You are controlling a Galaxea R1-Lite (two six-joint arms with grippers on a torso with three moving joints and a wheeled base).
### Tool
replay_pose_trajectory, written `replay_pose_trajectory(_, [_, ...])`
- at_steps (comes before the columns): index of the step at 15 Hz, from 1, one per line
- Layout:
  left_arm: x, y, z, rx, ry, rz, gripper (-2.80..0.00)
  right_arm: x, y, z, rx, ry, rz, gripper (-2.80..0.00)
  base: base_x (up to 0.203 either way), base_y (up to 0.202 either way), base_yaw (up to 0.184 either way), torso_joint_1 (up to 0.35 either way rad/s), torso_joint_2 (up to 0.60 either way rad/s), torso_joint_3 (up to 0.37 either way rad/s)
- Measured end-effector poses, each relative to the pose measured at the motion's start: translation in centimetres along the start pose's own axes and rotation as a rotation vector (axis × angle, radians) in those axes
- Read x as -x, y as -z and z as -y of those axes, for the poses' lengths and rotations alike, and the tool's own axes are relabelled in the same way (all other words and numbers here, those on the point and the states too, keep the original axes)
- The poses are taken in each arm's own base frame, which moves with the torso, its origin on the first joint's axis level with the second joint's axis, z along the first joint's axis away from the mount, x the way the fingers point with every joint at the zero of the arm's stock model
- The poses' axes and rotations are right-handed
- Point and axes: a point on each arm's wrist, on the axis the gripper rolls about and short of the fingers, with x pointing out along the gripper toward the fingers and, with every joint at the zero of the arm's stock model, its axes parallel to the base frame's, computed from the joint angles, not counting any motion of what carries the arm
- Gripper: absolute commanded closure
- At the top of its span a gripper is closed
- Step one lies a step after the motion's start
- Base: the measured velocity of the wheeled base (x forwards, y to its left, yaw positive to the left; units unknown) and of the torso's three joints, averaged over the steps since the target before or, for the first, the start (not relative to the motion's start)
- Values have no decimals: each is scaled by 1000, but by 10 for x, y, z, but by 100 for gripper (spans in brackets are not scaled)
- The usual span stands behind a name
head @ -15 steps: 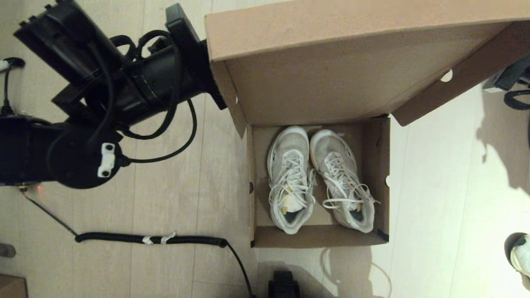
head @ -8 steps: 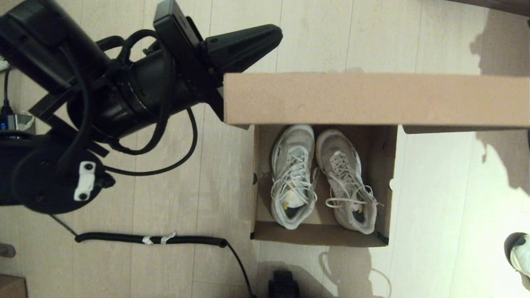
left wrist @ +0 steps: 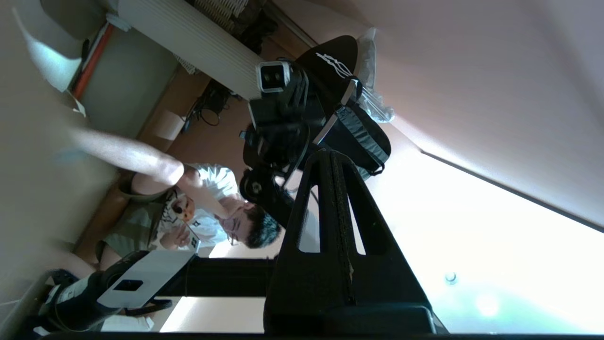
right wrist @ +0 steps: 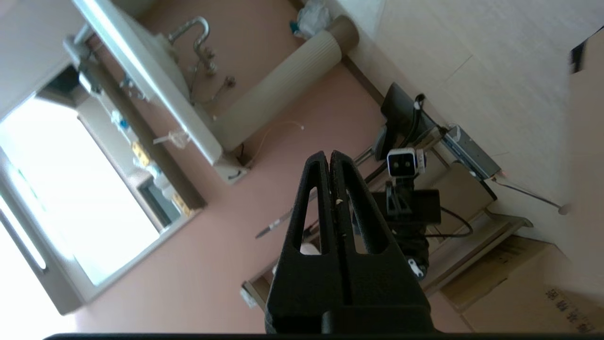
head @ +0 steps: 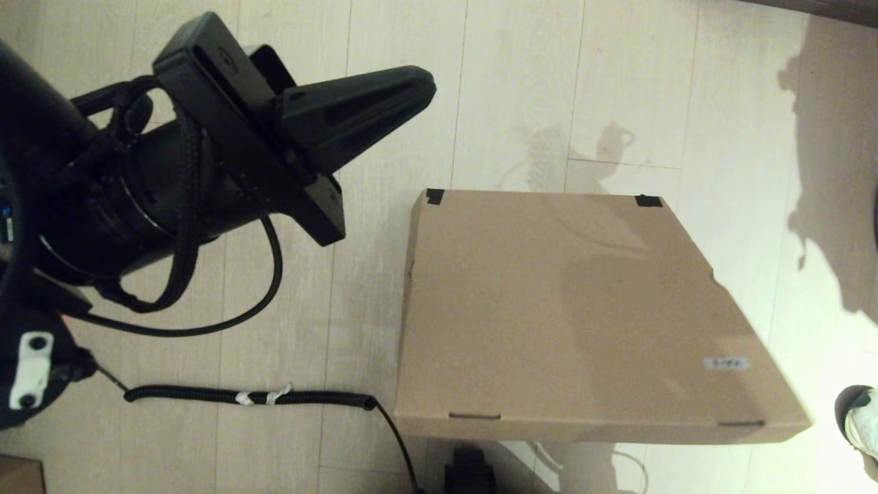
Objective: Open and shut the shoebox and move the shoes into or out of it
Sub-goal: Close the shoe box
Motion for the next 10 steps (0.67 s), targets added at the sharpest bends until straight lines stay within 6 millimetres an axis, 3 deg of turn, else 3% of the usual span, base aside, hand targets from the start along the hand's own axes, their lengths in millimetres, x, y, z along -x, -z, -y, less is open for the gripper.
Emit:
replay_pose_trajectory(4, [21, 1, 14, -3, -47, 49, 0, 10, 18, 1, 14, 12, -13, 0, 0, 0, 0, 0, 0, 0])
replay_pose_trajectory(7, [36, -5, 5, 22, -222, 102, 0, 10, 2, 12, 86, 68, 9, 0, 0, 0, 0, 0, 0, 0])
replay_pose_trajectory(10, [46, -5, -19, -156, -446, 126, 0, 9, -13, 25, 337, 109, -5, 0, 0, 0, 0, 0, 0, 0])
